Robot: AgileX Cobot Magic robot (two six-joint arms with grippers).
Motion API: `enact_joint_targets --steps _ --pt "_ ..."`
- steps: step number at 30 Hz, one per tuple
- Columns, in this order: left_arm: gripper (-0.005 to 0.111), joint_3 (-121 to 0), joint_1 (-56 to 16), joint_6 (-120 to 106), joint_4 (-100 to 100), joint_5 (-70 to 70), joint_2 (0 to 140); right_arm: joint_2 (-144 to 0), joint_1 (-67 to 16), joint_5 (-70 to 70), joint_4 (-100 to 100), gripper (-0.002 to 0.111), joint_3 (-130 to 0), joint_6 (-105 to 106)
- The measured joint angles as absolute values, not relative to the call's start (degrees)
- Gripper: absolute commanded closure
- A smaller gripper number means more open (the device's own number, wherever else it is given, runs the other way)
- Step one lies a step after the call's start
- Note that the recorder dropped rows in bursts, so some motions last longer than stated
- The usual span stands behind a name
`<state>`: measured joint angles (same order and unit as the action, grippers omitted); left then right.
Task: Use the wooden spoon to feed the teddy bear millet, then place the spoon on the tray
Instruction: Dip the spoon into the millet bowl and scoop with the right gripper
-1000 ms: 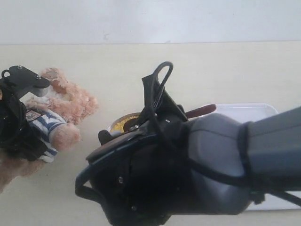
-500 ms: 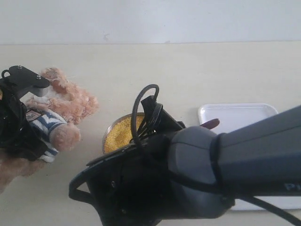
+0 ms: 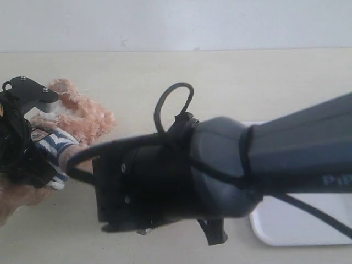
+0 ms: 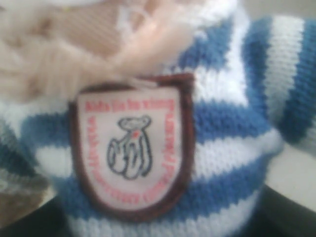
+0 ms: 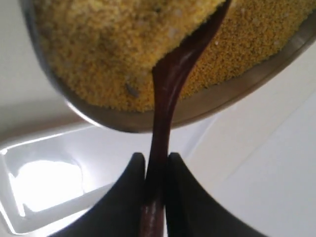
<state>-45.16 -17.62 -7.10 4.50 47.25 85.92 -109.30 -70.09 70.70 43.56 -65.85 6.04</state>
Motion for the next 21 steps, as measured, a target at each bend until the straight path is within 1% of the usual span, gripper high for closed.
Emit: enact_joint_targets --steps 5,10,17,21 --pt "0.103 -45.2 -17.6 -7.1 4.5 47.2 85.9 -109.4 -65.7 70.7 32.5 0.109 -71.6 8.3" --pt "0.103 -45.2 -17.6 -7.1 4.5 47.2 85.9 -109.4 -62.8 70.6 26.2 0.109 -74.4 9.8" --pt "0.103 -45.2 -17.6 -7.1 4.5 47.2 85.9 -108.9 -55.5 69.9 14.5 0.109 -75.3 11.0" --pt "0.103 -45.2 -17.6 -7.1 4.4 47.2 85.9 -106.4 -54.1 69.9 13.7 0.109 -75.3 11.7"
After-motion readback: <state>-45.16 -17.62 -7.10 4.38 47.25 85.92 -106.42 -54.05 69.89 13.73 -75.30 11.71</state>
